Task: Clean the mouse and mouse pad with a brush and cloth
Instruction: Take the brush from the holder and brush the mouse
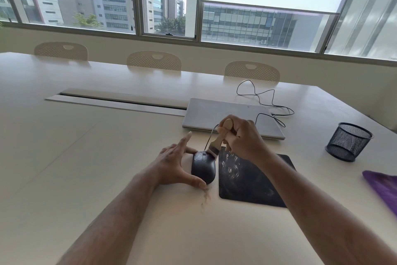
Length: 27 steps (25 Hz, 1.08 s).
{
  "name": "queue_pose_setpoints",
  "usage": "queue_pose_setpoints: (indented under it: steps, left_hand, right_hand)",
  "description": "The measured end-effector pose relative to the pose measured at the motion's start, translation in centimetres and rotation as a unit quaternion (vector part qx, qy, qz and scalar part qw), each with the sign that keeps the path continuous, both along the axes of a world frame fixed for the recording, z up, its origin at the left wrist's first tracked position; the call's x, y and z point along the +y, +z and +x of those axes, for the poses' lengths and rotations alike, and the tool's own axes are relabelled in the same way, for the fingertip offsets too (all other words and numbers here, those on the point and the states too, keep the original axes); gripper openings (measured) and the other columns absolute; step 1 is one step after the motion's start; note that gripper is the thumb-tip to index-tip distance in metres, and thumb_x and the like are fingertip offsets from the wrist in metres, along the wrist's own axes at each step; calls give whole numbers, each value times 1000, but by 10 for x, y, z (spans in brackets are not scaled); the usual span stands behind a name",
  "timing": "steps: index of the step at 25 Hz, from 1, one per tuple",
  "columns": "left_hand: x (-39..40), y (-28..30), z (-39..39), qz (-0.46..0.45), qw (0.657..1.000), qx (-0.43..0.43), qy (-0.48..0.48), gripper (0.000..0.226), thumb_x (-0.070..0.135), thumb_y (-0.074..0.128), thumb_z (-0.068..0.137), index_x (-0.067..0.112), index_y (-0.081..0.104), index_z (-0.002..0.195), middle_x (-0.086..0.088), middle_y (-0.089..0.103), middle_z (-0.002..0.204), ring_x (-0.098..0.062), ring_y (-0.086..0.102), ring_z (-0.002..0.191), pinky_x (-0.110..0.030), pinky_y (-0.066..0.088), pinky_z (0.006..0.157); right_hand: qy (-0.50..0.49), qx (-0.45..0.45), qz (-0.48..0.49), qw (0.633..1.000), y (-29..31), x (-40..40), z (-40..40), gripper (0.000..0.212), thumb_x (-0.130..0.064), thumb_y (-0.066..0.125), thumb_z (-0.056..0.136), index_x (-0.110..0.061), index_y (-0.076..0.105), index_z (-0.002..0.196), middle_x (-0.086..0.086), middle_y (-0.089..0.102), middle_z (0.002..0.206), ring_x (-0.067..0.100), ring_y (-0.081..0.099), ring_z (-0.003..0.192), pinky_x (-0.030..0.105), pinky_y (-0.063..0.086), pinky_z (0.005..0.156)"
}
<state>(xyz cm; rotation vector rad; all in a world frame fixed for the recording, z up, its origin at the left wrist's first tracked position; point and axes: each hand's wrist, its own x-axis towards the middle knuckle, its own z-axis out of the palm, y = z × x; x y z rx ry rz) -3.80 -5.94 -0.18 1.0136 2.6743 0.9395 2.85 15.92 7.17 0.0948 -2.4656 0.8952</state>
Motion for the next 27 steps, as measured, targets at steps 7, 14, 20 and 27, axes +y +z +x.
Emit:
queue_pose_setpoints:
  steps: [7, 14, 20, 27]
  left_hand:
    - [1, 2, 1, 2, 1000, -4, 3, 149, 84, 77, 39, 38, -3, 155, 26, 49, 139, -18, 24, 144, -39, 18, 118]
    - [1, 1, 1, 7, 1000, -4, 1, 148, 80, 80, 40, 35, 0, 156, 19, 51, 141, -17, 28, 143, -39, 20, 118]
    - [1, 1, 0, 11, 1000, -10, 3, 147, 79, 80, 40, 34, 2, 156, 17, 52, 141, -18, 30, 142, -40, 22, 117]
    - [1, 1, 1, 17, 1000, -10, 2, 146, 80, 80, 39, 36, 3, 155, 17, 53, 139, -18, 33, 141, -42, 24, 117]
  right_hand:
    - [119, 49, 45, 991, 4, 0, 32, 6, -9, 69, 85, -14, 67, 84, -11, 61, 56, 17, 62, 49, 30, 51, 49]
    - [209, 78, 19, 975, 7, -6, 58, 4, -4, 67, 86, -6, 66, 83, -13, 60, 61, 8, 60, 47, 14, 43, 50]
    - [222, 89, 51, 970, 0, -5, 62, 6, 0, 69, 86, -5, 66, 84, -24, 57, 69, -1, 58, 54, 12, 43, 55]
    - [237, 76, -3, 969, -6, 0, 68, 6, 3, 66, 88, -2, 64, 86, -20, 61, 68, 4, 60, 49, 12, 44, 52]
